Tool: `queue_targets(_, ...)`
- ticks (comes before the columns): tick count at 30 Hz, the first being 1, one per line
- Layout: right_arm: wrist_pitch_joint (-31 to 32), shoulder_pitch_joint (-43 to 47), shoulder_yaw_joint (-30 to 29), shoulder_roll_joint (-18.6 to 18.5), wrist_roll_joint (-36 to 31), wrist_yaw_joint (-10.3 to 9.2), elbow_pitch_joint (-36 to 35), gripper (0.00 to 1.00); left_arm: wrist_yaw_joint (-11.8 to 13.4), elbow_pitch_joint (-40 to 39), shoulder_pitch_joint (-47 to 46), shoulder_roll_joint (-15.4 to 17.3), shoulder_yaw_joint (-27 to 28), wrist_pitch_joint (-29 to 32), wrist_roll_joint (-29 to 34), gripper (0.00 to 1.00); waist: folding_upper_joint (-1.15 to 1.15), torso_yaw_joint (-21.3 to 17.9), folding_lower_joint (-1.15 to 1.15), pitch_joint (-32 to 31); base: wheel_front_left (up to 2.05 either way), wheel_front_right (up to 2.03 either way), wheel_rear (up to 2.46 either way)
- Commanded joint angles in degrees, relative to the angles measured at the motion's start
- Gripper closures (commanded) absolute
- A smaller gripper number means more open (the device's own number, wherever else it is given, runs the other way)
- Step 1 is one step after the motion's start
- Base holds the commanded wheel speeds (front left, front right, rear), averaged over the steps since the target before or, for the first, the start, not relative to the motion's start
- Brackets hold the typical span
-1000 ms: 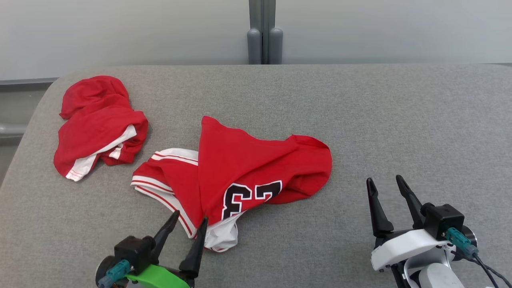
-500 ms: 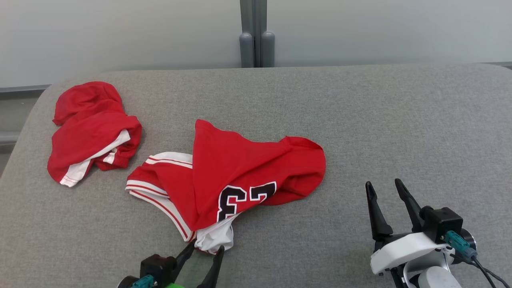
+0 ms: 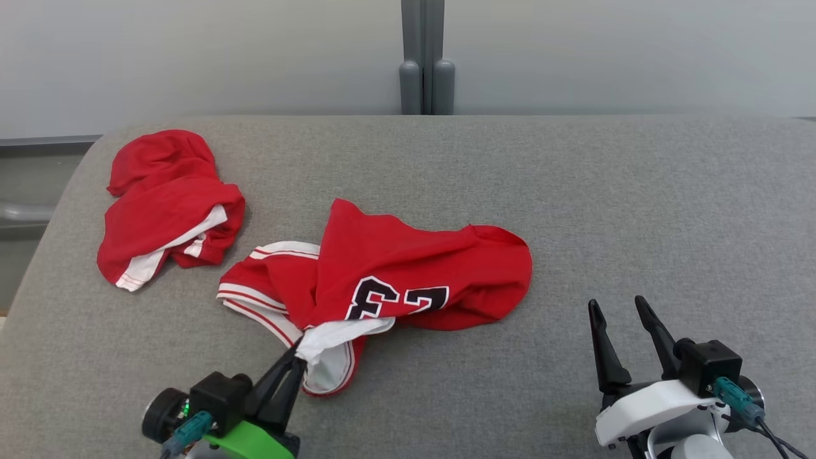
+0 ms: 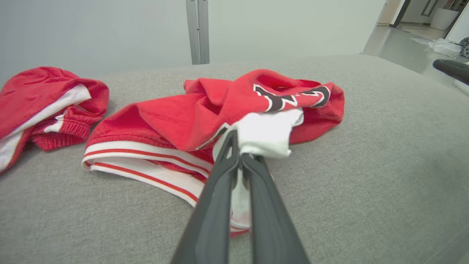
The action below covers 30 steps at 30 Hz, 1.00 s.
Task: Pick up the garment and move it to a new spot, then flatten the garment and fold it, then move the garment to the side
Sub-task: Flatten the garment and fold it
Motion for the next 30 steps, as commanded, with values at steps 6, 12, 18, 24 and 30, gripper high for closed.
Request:
queue_targets(6, -0.18, 1.13, -0.47, -0.17, 0.78, -0.02, -0.35, 0.0, 0.51, -8.28, 4.91, 6.08, 0.93, 0.56, 2.3, 1.0, 0.0, 2.16, 0.0, -0.11, 0.0, 0.0, 0.0)
queue_targets(12, -0.18, 0.83, -0.52, -0.17, 1.07, -0.02, -0.57, 0.0, -0.33, -12.28, 12.24, 7.96, -1.79, 5.2, -1.38, 1.0, 0.0, 3.26, 0.0, 0.57, 0.0, 0.0, 0.0)
queue_targets(18, -0.17, 0.37, -0.76, -0.18, 0.67, -0.01, -0.53, 0.0, -2.26, -10.46, 16.33, 5.75, -5.75, 9.45, -7.78, 1.0, 0.0, 4.33, 0.0, 1.11, 0.0, 0.0, 0.0)
queue_targets(24, -0.17, 0.07, -0.91, -0.17, 0.39, -0.02, -0.29, 0.0, -2.66, -9.68, 14.02, 6.65, -5.07, 8.87, -8.84, 0.0, 0.0, 4.87, 0.0, 1.15, 0.0, 0.0, 0.0)
queue_targets(30, -0.17, 0.14, -0.78, -0.17, 0.3, -0.01, -0.04, 0.0, 0.09, -10.38, 12.55, 9.55, -0.81, 4.97, -7.27, 0.0, 0.0, 4.48, 0.0, 1.06, 0.0, 0.0, 0.0)
